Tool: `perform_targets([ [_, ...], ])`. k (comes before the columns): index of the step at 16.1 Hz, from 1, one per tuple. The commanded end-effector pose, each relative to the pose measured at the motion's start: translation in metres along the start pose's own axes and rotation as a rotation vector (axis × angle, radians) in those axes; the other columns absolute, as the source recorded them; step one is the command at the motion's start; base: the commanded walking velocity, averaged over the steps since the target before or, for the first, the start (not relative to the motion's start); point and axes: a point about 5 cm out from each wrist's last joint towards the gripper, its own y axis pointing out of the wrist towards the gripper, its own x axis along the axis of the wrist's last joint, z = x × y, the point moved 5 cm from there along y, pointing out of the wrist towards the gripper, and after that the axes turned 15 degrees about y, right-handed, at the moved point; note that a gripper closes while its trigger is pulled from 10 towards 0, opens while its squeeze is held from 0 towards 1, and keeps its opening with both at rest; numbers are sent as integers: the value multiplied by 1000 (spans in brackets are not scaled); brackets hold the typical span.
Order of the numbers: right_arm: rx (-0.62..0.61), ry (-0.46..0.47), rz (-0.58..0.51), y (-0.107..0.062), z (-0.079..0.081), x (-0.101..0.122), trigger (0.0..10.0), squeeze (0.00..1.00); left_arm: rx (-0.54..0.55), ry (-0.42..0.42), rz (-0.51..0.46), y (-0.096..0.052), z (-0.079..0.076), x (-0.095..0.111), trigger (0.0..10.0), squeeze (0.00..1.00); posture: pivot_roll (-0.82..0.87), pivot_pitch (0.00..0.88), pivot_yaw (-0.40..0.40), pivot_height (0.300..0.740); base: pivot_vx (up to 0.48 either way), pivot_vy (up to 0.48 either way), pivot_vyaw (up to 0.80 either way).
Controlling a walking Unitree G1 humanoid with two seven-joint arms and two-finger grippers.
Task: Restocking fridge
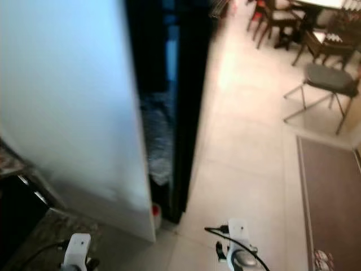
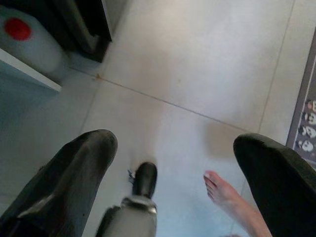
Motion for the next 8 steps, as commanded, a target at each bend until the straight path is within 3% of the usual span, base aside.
perform_targets([
  [1,22,8,-20,0,9,4,10000,0,6,-6,19,-1,3,-5,10000,0,87,0,-18,740,0,274,0],
  [7,18,18,-21,0,9,3,10000,0,1,7,19,-1,3,-6,10000,0,86,0,-10,740,0,273,0],
  [8,16,23,-24,0,9,3,10000,0,5,13,18,-1,3,-6,10000,0,85,0,-9,740,0,0,0],
])
